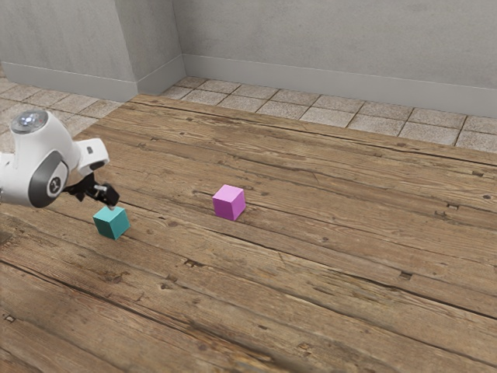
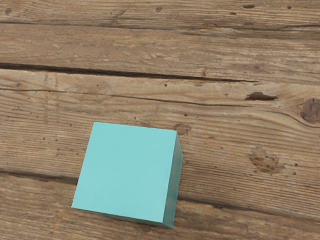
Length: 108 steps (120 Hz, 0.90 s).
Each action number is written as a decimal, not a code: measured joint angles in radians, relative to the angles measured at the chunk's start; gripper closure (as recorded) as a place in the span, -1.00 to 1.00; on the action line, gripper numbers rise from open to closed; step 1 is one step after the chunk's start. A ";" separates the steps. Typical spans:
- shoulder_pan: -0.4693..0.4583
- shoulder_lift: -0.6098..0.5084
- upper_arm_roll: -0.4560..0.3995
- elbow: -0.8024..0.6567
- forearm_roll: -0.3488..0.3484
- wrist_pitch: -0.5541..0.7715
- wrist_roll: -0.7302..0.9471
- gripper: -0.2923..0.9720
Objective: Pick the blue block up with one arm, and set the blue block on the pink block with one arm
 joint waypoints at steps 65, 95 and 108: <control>0.048 0.178 0.001 0.004 0.108 0.215 0.021 -0.50; 0.092 0.247 -0.027 0.052 0.135 0.270 0.027 -0.50; 0.125 0.280 -0.068 0.076 0.140 0.282 0.029 -0.50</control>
